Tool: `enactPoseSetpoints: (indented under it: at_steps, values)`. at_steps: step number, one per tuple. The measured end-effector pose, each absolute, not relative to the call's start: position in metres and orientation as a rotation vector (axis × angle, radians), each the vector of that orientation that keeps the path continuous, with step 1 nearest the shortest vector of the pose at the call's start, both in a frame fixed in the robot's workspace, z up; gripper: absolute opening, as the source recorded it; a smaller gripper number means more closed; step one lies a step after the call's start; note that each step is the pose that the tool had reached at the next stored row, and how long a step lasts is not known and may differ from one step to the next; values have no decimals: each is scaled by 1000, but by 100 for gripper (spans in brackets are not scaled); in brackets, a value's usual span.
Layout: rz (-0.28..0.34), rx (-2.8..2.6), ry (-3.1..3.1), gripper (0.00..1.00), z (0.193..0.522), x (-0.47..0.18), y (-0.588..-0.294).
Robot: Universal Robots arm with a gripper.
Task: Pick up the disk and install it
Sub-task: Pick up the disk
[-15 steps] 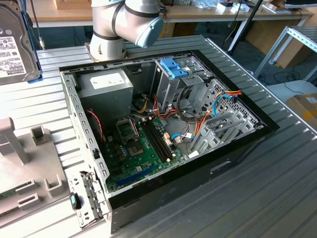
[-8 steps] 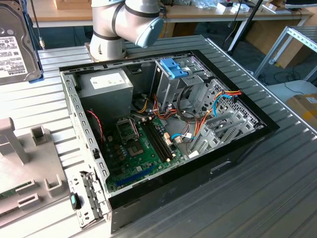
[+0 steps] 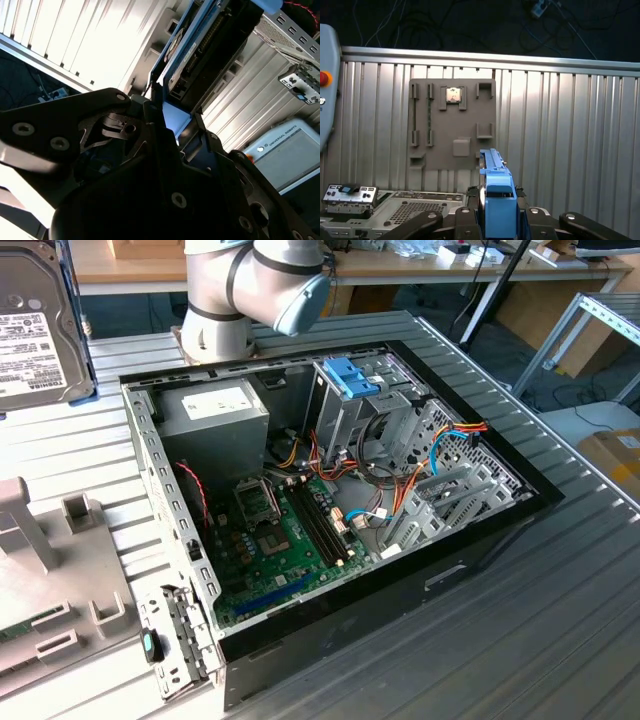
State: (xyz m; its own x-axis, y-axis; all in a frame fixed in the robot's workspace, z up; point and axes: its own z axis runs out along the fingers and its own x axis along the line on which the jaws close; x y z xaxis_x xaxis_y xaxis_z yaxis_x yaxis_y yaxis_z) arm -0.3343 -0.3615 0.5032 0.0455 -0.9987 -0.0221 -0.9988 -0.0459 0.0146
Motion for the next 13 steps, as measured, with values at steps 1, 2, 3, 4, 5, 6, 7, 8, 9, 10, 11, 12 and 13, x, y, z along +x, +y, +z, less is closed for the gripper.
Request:
enactPoseSetpoints:
  at_steps: [1,2,3,4,5,6,7,8,9,10,11,12,13]
  values:
    - [41,-2268,2167,37,503,-332,-361]
    - [41,-2268,2167,37,503,-330,-361]
    - [41,-2268,2167,37,503,-325,-361]
    - [41,-2268,2167,37,503,-322,-361]
    - [41,-2268,2167,37,503,-318,-361]
    - [41,-2268,2167,37,503,-313,-361]
    - [41,-2268,2167,37,503,-307,-361]
    - [41,-2268,2167,37,503,-305,-360]
    - [41,-2268,2167,37,503,-303,-360]
    - [41,-2268,2167,37,503,-301,-360]
    - [41,-2268,2167,37,503,-299,-360]
    - [41,-2268,2167,37,503,-295,-360]
    - [41,-2268,2167,37,503,-290,-360]
